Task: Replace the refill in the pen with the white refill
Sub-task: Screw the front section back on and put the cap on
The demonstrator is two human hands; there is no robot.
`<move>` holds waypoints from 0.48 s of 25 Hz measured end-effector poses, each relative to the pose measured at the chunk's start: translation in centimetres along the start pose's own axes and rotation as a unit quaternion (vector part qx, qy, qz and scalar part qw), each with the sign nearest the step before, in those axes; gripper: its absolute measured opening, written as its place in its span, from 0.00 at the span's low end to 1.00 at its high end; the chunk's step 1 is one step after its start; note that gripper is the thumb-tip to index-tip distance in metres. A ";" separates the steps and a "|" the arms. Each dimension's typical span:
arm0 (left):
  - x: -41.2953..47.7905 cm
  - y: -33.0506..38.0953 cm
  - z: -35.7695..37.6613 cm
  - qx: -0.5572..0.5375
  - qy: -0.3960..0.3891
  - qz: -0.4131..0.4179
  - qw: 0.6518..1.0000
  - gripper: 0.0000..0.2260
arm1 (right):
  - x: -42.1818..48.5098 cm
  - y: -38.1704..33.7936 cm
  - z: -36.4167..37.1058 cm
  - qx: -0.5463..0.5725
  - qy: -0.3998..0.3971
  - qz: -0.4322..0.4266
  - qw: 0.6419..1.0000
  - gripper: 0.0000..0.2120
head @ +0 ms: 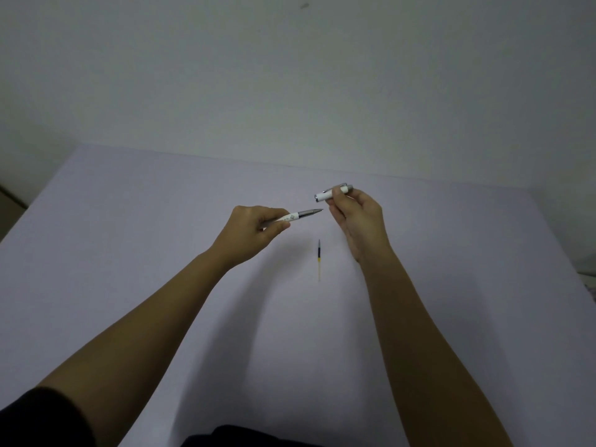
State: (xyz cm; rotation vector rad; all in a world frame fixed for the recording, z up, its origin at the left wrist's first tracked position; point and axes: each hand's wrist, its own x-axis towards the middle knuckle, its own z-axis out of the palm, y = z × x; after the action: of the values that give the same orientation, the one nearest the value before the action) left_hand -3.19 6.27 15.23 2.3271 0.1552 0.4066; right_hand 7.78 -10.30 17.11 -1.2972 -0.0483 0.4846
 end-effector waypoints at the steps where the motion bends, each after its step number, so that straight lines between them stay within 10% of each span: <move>1: 0.0 0.0 0.0 0.003 0.002 0.000 1.000 0.05 | -0.1 0.0 0.1 0.004 -0.007 -0.002 1.000 0.12; 12: -0.1 0.3 -0.7 0.011 0.026 0.000 1.000 0.06 | -0.5 -0.2 -0.6 0.004 0.015 -0.001 1.000 0.15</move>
State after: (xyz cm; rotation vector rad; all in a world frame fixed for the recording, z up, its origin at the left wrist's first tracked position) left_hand -3.50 6.50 15.91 2.3403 0.1849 0.4670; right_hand 7.61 -11.04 17.21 -1.2958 -0.0211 0.4631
